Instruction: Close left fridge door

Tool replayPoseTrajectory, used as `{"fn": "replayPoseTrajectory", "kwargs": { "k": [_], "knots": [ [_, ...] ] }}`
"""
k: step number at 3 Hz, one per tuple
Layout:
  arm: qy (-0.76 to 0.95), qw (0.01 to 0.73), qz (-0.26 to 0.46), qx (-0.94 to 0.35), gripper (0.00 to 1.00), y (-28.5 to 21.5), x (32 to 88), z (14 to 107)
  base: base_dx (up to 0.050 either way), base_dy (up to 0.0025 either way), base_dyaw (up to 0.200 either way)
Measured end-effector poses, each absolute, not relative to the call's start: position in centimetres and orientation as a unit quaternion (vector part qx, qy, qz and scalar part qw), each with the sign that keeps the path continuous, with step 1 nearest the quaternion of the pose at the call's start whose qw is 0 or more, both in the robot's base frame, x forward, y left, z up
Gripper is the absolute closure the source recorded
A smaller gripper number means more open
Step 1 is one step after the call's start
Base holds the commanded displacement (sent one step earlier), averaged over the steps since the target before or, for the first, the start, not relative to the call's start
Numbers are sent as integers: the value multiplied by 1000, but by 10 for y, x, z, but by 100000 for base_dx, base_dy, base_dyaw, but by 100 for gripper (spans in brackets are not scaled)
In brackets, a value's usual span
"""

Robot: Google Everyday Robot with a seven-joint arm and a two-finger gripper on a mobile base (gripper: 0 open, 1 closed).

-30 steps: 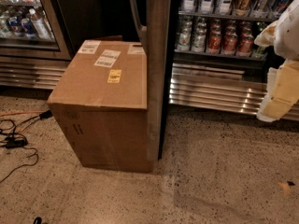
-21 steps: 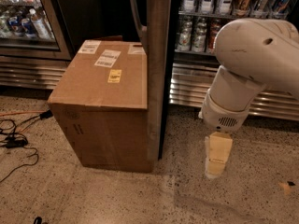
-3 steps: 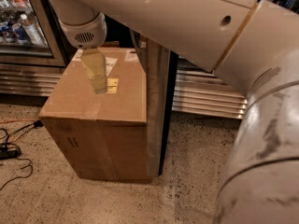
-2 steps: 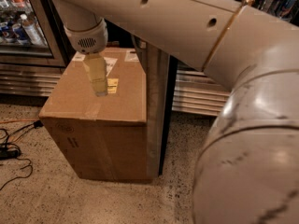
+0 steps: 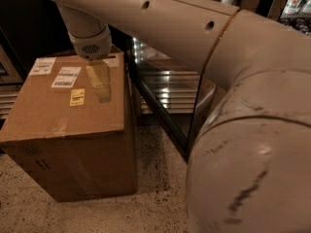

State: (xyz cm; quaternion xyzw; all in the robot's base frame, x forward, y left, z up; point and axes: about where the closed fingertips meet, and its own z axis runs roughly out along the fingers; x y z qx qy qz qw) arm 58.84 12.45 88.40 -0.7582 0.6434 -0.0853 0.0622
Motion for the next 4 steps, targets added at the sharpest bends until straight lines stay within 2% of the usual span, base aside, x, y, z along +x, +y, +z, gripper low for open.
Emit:
{"fn": "replayPoseTrajectory", "kwargs": {
  "k": [1, 2, 3, 4],
  "knots": [
    [647, 74, -85, -754, 0, 128, 594, 882, -18, 27, -20291],
    [648, 75, -85, -753, 0, 127, 594, 881, 0, 0, 0],
    [649, 75, -87, -752, 18, 127, 595, 881, 0, 0, 0],
    [650, 76, -89, -751, 41, 127, 595, 880, 0, 0, 0]
  ]
}}
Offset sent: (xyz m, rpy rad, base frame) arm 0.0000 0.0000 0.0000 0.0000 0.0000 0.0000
